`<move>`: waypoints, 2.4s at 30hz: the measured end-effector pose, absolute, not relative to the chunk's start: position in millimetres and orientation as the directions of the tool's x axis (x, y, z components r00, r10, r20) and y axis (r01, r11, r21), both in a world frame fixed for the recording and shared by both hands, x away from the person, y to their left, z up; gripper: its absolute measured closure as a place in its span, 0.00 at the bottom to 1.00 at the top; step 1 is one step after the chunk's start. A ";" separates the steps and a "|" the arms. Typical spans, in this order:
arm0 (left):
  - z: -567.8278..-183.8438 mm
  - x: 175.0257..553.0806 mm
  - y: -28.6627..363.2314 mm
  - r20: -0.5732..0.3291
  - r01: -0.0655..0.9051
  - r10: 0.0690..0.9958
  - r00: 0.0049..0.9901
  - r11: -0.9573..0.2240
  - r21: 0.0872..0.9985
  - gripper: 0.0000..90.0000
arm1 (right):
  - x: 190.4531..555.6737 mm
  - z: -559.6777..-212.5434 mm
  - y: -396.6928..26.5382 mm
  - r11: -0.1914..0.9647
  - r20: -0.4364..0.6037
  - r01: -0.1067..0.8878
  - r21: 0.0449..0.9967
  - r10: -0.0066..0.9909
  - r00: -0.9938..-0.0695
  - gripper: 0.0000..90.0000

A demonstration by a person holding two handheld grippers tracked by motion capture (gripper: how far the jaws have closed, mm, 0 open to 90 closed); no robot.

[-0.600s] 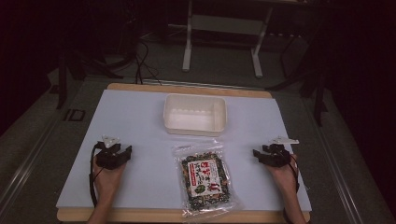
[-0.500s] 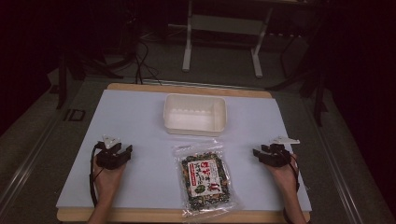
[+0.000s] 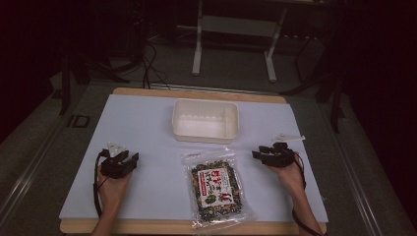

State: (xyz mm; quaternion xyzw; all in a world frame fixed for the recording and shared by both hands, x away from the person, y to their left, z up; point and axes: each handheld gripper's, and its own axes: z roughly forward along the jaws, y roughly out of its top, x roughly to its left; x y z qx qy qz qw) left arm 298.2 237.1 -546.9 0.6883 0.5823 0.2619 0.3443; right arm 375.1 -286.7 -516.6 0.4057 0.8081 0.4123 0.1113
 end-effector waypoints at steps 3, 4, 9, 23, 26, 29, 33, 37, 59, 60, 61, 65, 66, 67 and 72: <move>-547.4 297.5 236.3 -0.034 0.619 0.983 0.182 -0.088 0.781 0.64 | 381.0 -512.5 -274.0 0.338 0.173 0.557 0.759 0.720 -0.672 0.59; -547.7 297.5 235.5 -0.029 0.622 0.982 0.186 -0.095 0.777 0.63 | 382.5 -512.1 -270.6 0.345 0.174 0.554 0.758 0.711 -0.682 0.58; -548.4 297.2 233.8 -0.022 0.623 0.982 0.188 -0.102 0.776 0.62 | 390.7 -513.5 -253.0 0.369 0.197 0.550 0.749 0.669 -0.716 0.56; -549.3 297.8 232.4 -0.007 0.631 0.981 0.194 -0.119 0.767 0.60 | 414.2 -528.6 -216.5 0.389 0.298 0.588 0.709 0.590 -0.750 0.51; -549.6 298.4 231.2 0.000 0.636 0.981 0.195 -0.127 0.761 0.59 | 418.8 -532.4 -209.2 0.409 0.323 0.595 0.692 0.561 -0.762 0.52; -549.9 298.6 230.6 0.003 0.635 0.981 0.192 -0.127 0.762 0.59 | 419.4 -533.4 -206.5 0.429 0.330 0.592 0.682 0.541 -0.773 0.53; -550.0 298.9 230.4 0.009 0.637 0.981 0.194 -0.132 0.759 0.59 | 418.7 -532.7 -206.1 0.465 0.327 0.576 0.672 0.511 -0.795 0.54; -550.1 299.2 229.4 0.017 0.639 0.981 0.196 -0.141 0.756 0.59 | 418.7 -533.6 -206.4 0.505 0.320 0.572 0.647 0.501 -0.804 0.55; -550.6 300.1 227.2 0.037 0.648 0.980 0.196 -0.158 0.745 0.58 | 413.3 -530.9 -211.6 0.620 0.300 0.503 0.602 0.408 -0.862 0.98; -550.6 300.1 227.2 0.037 0.648 0.980 0.195 -0.157 0.745 0.58 | 411.3 -528.8 -210.9 0.628 0.284 0.491 0.604 0.406 -0.869 0.99; -550.7 300.2 227.2 0.035 0.648 0.980 0.195 -0.156 0.745 0.58 | 411.3 -528.8 -210.9 0.628 0.284 0.491 0.604 0.406 -0.869 0.99; -550.7 300.2 227.4 0.034 0.648 0.980 0.195 -0.155 0.746 0.58 | 407.9 -524.5 -211.0 0.635 0.266 0.480 0.605 0.407 -0.874 0.99; -550.7 300.2 227.4 0.034 0.648 0.980 0.195 -0.155 0.746 0.58 | 407.4 -523.3 -211.5 0.635 0.264 0.478 0.607 0.407 -0.875 0.99; -550.7 300.2 227.4 0.033 0.648 0.980 0.195 -0.154 0.746 0.58 | 406.8 -522.0 -211.9 0.631 0.263 0.477 0.612 0.406 -0.875 0.99; -550.6 300.2 228.1 0.028 0.649 0.981 0.194 -0.150 0.746 0.58 | 404.2 -515.2 -213.1 0.633 0.246 0.465 0.619 0.406 -0.880 0.99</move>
